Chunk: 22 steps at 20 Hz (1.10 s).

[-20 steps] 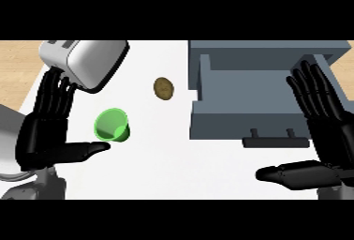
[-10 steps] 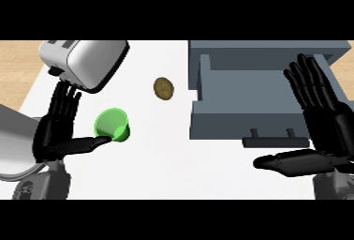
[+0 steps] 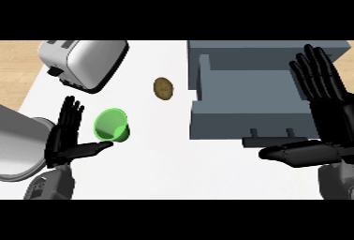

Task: Pick up the cup, place it into the drawer and close the drawer

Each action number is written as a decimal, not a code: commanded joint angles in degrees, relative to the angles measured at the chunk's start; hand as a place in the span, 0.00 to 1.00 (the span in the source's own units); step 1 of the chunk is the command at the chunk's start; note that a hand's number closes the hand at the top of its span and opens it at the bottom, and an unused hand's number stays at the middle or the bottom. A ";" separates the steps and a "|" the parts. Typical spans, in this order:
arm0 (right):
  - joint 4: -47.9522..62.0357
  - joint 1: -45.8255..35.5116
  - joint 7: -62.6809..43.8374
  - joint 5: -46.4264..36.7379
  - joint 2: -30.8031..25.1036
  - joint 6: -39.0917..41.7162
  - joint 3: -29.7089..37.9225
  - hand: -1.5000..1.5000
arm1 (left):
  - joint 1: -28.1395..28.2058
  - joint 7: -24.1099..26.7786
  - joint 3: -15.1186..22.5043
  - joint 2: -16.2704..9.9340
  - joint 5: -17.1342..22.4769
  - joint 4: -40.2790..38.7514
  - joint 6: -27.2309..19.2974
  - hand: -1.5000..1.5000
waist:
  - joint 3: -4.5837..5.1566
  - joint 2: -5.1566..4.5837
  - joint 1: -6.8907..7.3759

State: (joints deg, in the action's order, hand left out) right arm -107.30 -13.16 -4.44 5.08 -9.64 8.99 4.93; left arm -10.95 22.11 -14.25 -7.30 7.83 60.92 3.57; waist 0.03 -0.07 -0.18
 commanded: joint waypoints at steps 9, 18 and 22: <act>-1.84 -1.59 -2.77 0.08 -0.40 0.30 0.22 0.00 | -7.94 23.94 -3.19 -2.44 -2.90 -34.58 2.54 0.00 | 0.05 -0.13 -0.45; -4.71 -0.76 -4.87 -0.34 0.99 -1.04 -0.85 0.00 | -15.96 34.04 -5.64 -6.14 -3.41 -49.95 4.62 0.00 | 0.11 -0.28 -0.98; -2.36 1.65 -0.66 -0.50 0.53 1.45 -0.94 0.00 | -15.85 36.79 -6.13 -6.16 -3.71 -52.07 3.91 0.00 | 0.19 -0.60 -1.60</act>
State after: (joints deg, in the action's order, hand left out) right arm -108.35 -14.56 -6.69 5.78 -9.74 9.70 5.60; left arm -27.09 54.84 -19.81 -12.39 4.41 12.07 6.58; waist 0.17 -0.47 -1.26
